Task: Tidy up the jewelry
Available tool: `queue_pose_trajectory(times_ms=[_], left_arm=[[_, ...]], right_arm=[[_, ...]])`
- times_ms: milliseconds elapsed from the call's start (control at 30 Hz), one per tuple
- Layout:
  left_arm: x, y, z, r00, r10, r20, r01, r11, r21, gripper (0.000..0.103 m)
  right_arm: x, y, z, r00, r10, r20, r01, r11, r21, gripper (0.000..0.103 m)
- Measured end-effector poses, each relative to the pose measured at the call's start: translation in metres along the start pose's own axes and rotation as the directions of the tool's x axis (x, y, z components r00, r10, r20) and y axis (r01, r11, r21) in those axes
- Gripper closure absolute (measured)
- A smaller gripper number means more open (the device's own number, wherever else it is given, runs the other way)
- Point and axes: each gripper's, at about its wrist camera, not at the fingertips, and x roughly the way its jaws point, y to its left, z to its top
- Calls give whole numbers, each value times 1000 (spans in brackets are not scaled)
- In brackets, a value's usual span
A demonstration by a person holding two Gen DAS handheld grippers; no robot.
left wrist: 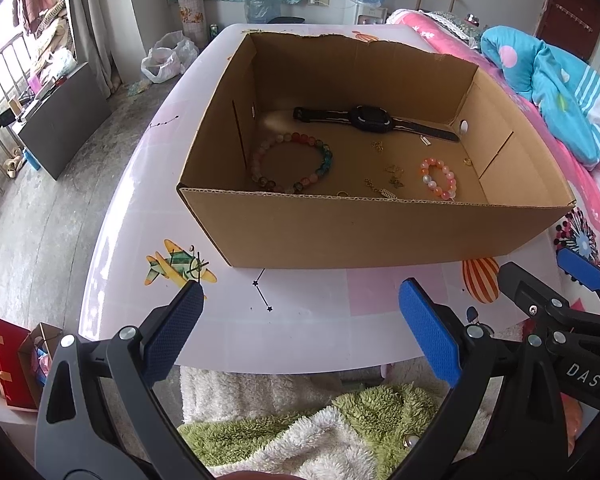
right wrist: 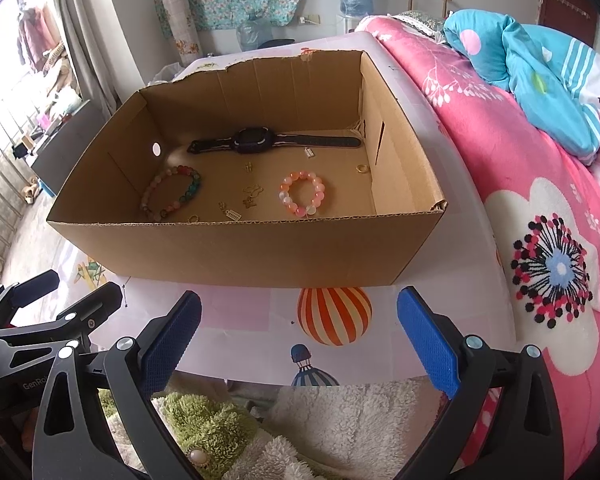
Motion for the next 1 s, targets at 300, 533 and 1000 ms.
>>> queue_pose_trajectory(times_ms=[300, 533, 1000], left_arm=[[1, 0, -1, 1000, 1, -5, -1, 1000, 0, 8], [2, -1, -1, 1000, 2, -5, -2, 1000, 0, 8], [2, 0, -1, 1000, 2, -7, -2, 1000, 1, 8]], right_arm=[[1, 0, 0, 1000, 0, -2, 0, 1000, 1, 7], [3, -1, -2, 1000, 1, -5, -1, 1000, 3, 7], [2, -1, -2, 1000, 1, -8, -1, 1000, 4, 7]])
